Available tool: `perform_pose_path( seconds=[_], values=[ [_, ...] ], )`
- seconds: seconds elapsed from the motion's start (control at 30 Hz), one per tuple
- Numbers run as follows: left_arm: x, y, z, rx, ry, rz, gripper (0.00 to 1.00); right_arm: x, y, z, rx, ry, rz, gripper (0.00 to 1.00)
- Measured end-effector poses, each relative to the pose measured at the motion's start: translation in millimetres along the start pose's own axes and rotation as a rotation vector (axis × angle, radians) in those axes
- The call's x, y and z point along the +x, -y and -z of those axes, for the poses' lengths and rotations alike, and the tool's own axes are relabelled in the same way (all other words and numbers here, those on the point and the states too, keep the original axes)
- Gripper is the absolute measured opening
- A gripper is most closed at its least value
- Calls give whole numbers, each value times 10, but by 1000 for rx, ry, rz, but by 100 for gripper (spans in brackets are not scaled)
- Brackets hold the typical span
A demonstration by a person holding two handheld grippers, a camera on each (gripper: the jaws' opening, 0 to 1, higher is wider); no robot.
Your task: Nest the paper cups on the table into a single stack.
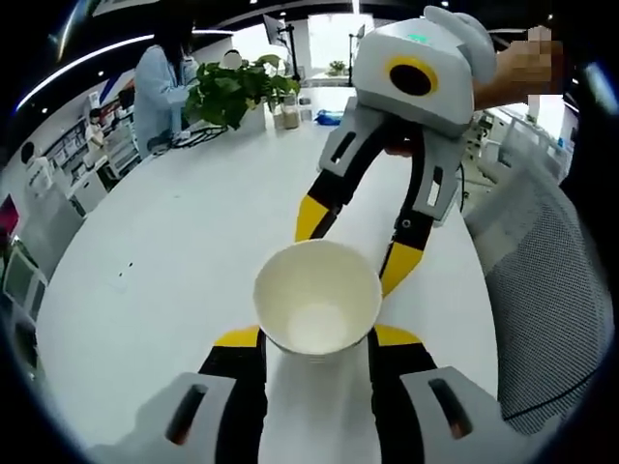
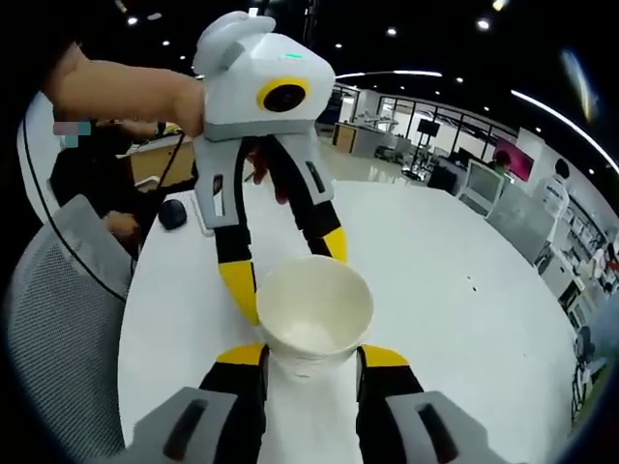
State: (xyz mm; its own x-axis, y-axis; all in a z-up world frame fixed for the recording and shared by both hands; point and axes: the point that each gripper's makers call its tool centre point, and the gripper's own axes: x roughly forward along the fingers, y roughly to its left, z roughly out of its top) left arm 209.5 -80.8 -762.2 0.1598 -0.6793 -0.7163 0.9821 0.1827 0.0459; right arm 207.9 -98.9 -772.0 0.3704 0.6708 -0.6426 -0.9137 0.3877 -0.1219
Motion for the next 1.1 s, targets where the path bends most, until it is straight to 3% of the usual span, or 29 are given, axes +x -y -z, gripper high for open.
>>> perform_pose_path(
  seconds=[0.3, 0.6, 0.77, 0.9, 1.1],
  values=[
    [59, -186, -27, -30, 7, -31, 40, 35, 183, 13, 41, 5, 35, 34],
    [60, -156, 56, -44, -17, -23, 37, 39, 169, 36, 53, 0, 33, 33],
    [6, -186, 146, -50, -27, -42, 40, 13, 157, 93, 43, -18, 41, 38],
    [-43, -179, 190, -91, -2, -58, 45, -56, 163, 131, 51, -14, 62, 42],
    [-142, -160, 177, -182, 142, -107, 54, -192, 190, 168, 140, 58, 140, 52]
  ],
)
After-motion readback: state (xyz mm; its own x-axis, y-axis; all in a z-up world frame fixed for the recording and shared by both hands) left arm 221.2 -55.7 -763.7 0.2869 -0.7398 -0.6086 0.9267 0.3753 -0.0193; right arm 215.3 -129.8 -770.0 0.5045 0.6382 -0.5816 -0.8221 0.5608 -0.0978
